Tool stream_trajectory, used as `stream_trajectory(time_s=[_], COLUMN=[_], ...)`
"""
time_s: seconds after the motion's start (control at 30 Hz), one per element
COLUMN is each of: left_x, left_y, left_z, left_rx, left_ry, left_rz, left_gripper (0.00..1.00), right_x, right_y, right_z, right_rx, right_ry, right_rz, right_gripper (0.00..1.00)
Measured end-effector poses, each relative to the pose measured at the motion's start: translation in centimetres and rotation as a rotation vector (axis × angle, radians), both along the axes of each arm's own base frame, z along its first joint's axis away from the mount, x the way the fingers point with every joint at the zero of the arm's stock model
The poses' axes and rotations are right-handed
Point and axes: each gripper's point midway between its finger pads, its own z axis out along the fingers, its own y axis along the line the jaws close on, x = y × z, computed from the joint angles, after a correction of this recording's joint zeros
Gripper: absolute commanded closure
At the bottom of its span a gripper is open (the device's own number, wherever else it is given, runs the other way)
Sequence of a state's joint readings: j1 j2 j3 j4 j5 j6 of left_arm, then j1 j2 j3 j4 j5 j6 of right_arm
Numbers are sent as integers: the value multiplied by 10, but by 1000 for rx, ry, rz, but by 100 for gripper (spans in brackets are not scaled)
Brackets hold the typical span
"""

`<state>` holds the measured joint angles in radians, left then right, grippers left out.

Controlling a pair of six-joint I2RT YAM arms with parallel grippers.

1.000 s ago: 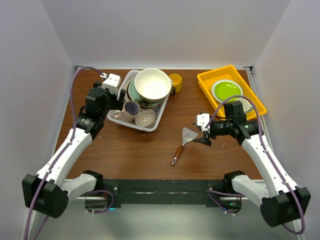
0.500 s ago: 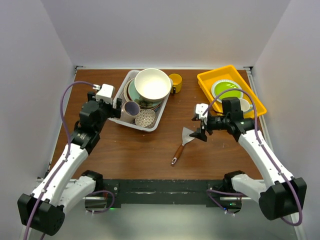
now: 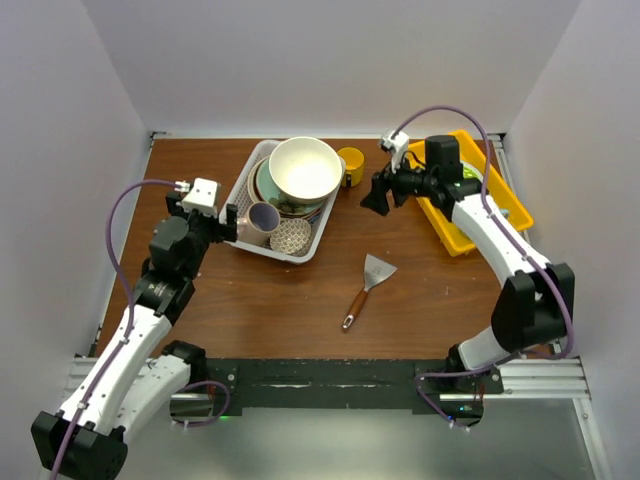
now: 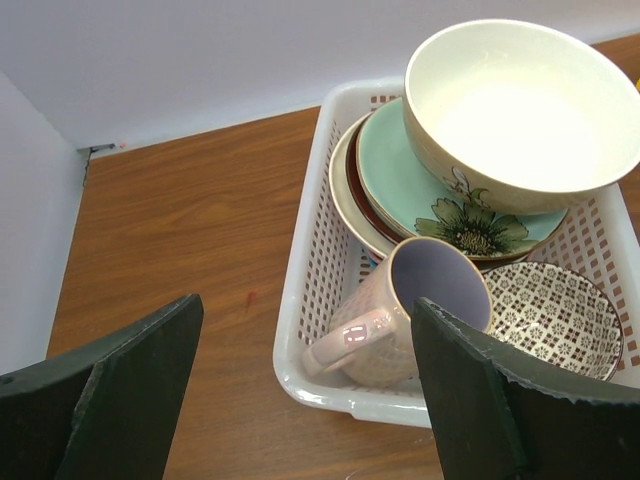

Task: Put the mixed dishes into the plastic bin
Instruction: Pick up the cup at the center of the board.

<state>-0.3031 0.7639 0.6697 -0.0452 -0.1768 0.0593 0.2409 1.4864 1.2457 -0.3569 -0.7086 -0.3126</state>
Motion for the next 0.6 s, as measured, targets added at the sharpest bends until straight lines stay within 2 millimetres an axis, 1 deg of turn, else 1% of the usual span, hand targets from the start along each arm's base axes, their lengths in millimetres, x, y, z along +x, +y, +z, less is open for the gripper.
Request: stream_trajectory(time_s=[0.17, 0.23, 0.4, 0.47, 0.6], left_x=[-2, -2, -2, -1, 0], left_y=[2, 3, 2, 2, 2], left_z=[8, 8, 7, 7, 4], left_rx=[-10, -10, -10, -10, -7], left_ry=[-35, -36, -35, -35, -27], left_rz=[10, 11, 10, 10, 10], left_gripper=[10, 10, 10, 10, 10], right_x=[56, 82, 135, 152, 177], right_y=[-5, -10, -22, -23, -20], right_z=[-15, -25, -44, -50, -64], right_rx=[27, 36, 47, 60, 68], right_ry=[105, 153, 216, 230, 243], right_rz=[-243, -376, -632, -697, -773], right_gripper=[25, 25, 26, 26, 28])
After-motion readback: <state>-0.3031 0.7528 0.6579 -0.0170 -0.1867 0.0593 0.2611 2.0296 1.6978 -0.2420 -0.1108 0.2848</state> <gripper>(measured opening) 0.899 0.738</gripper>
